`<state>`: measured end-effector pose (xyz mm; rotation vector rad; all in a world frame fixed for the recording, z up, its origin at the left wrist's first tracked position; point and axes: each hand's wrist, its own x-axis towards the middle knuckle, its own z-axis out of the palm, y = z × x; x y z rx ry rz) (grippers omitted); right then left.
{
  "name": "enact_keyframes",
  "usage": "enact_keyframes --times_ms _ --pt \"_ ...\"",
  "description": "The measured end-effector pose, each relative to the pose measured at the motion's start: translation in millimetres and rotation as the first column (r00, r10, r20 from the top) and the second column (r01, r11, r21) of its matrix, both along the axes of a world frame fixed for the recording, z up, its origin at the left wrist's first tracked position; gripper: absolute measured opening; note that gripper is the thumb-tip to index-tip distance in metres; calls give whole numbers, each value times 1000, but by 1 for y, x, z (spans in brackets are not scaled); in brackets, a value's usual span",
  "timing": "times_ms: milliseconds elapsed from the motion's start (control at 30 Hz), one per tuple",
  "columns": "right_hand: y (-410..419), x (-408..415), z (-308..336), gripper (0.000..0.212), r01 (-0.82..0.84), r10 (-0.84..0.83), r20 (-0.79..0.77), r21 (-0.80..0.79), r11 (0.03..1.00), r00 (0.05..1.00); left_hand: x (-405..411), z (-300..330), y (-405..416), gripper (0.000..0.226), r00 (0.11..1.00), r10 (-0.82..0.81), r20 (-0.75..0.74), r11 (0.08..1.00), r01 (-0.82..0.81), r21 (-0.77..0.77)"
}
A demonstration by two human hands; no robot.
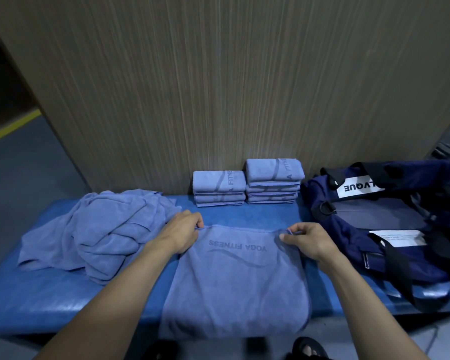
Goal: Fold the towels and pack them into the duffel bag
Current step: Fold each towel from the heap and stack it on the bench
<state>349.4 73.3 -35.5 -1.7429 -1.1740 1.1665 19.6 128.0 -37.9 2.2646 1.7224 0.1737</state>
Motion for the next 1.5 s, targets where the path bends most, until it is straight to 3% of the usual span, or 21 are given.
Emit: enact_keyframes --times_ms 100,200,267,567,667,767,867,967,1133,1233,1333,1500 --pt "0 0 -1 19 -18 18 -10 -1 1000 1000 -1 4 -2 13 1000 1 17 1000 -1 10" --pt "0 2 -5 24 30 -35 87 58 998 996 -5 10 -8 4 999 -4 48 1000 4 8" --pt "-2 4 -2 25 45 -54 93 94 995 994 -11 17 -15 9 996 3 85 1000 -2 -5" --pt "-41 4 38 12 39 19 -216 263 964 976 -35 46 -65 26 987 30 159 995 -45 92" --pt "-54 3 57 12 7 78 -255 318 948 964 -39 57 -83 30 945 50 323 978 -111 174" --pt "-65 3 75 11 -5 109 -267 362 932 958 -48 76 -99 28 836 74 544 985 -146 90" --pt "-77 6 93 9 -56 154 -238 374 926 959 -57 100 -114 22 793 43 608 991 -109 72" --pt "-88 9 113 9 -90 183 -206 394 915 961 -63 125 -129 18 822 -7 569 992 -66 107" --pt "-104 13 145 12 -159 241 -122 465 871 963 -68 158 -153 9 934 -124 336 974 51 219" --pt "-107 14 162 41 -203 274 -74 498 843 959 -71 174 -165 8 953 -152 263 955 74 286" --pt "-113 14 175 64 -230 292 -45 507 831 955 -74 187 -176 13 932 -99 349 954 -11 299" --pt "-126 9 196 31 -234 287 -27 509 829 958 -79 210 -193 14 881 -65 469 959 -75 273"
